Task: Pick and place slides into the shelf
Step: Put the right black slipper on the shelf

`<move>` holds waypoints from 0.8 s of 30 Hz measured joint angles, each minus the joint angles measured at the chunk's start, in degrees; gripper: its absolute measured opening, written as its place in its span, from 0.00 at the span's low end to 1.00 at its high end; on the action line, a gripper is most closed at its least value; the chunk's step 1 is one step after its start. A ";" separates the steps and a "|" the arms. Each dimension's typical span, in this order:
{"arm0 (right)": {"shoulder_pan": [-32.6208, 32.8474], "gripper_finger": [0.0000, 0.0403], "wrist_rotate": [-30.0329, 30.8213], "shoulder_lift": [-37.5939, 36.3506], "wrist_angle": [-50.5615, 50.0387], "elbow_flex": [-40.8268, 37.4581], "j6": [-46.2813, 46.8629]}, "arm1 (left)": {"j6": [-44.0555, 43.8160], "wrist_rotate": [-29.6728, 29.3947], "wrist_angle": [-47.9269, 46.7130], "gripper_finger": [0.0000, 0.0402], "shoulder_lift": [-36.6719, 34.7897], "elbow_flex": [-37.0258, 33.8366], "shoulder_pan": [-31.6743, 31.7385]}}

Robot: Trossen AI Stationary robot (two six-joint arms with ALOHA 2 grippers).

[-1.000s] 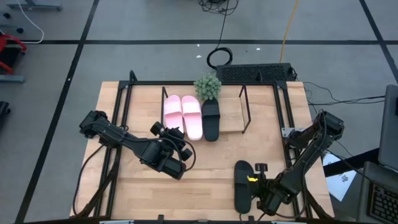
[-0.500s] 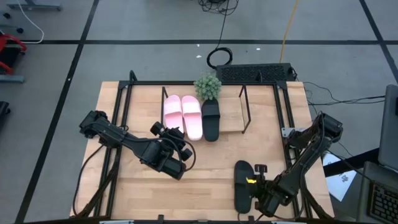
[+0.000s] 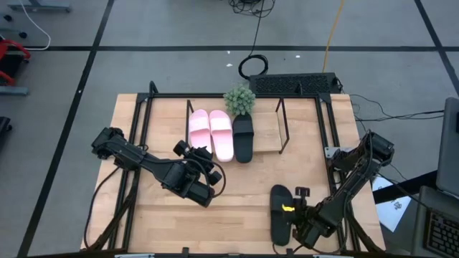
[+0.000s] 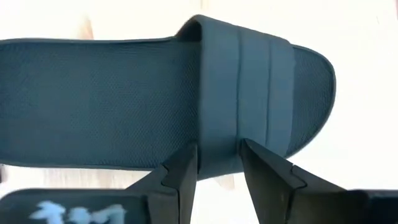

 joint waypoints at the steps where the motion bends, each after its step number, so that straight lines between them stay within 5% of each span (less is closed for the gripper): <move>1: 0.00 0.29 0.03 -0.02 -0.29 0.02 0.29 | 0.00 0.00 -0.01 0.36 0.00 0.00 0.00; 24: -1.86 0.29 6.36 0.04 -3.55 -0.11 -0.59 | 0.02 0.05 -0.01 0.36 0.00 0.00 0.00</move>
